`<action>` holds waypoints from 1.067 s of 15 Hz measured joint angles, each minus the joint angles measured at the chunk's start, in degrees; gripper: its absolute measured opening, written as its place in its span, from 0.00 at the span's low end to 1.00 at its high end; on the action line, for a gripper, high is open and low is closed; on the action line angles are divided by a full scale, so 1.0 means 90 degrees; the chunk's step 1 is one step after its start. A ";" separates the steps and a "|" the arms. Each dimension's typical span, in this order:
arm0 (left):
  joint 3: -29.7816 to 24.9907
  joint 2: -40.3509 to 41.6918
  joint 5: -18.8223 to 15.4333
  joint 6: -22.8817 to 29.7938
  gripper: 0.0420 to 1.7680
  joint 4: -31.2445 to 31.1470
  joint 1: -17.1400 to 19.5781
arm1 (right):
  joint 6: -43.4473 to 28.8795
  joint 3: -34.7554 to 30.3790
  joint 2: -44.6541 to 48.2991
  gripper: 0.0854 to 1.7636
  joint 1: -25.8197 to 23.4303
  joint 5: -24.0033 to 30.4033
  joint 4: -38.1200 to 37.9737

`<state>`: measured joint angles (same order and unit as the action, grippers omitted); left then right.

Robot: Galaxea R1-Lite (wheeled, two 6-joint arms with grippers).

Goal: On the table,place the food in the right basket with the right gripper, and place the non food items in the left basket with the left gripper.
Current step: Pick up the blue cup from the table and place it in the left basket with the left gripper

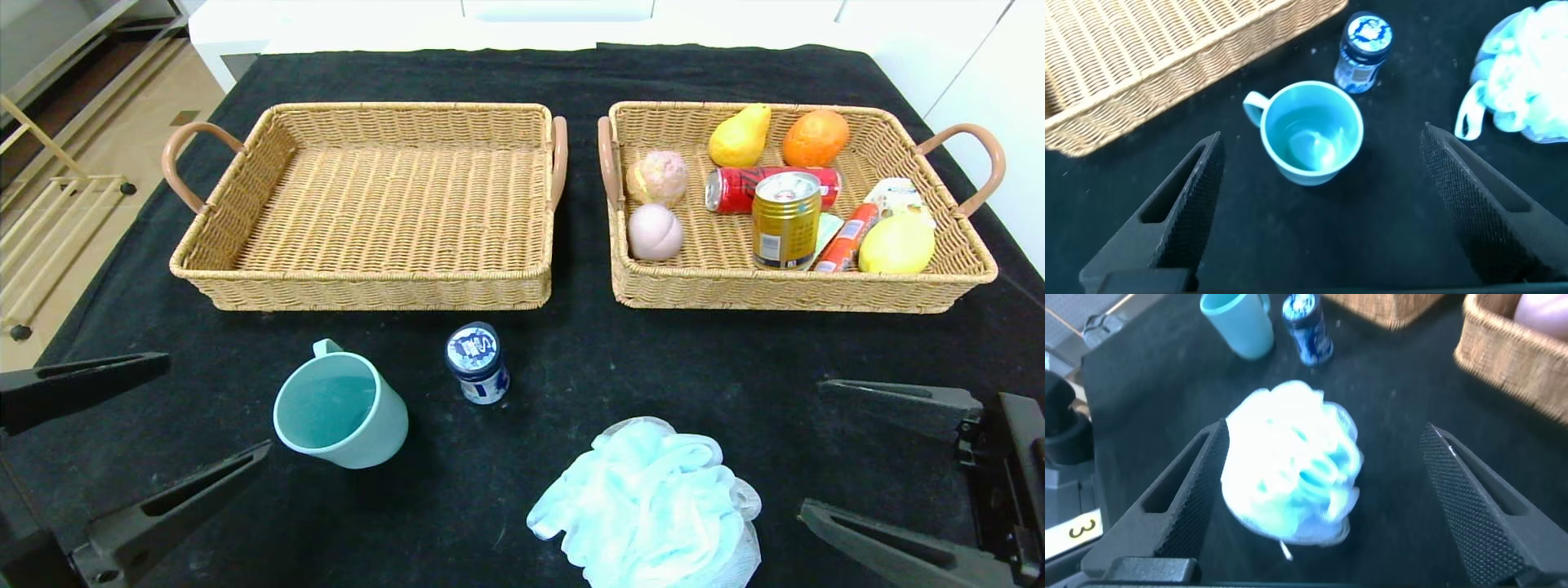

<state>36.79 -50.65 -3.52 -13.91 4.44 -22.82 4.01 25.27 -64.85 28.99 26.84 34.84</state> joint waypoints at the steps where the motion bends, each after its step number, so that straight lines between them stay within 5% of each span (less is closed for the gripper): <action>1: 0.0073 0.0003 0.0065 -0.0001 0.97 -0.0114 0.0000 | -0.0008 -0.0051 0.0007 0.96 -0.0005 -0.0004 0.0011; 8: 0.1292 -0.0447 0.0516 0.0435 0.97 -0.1861 -0.0012 | -0.0018 -0.0182 0.0184 0.96 0.0087 -0.0012 0.0005; 13: 0.3231 -0.1513 0.1059 0.2286 0.97 -0.3950 -0.0232 | -0.0023 -0.0144 0.0279 0.96 -0.0005 -0.0009 0.0008; 16: 0.3767 -0.2156 0.1248 0.2838 0.97 -0.4563 -0.0299 | -0.0023 -0.0144 0.0279 0.96 -0.0018 -0.0012 0.0003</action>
<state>70.69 -70.06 7.70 11.63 -36.63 -25.51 3.80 23.98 -62.34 28.83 26.73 34.87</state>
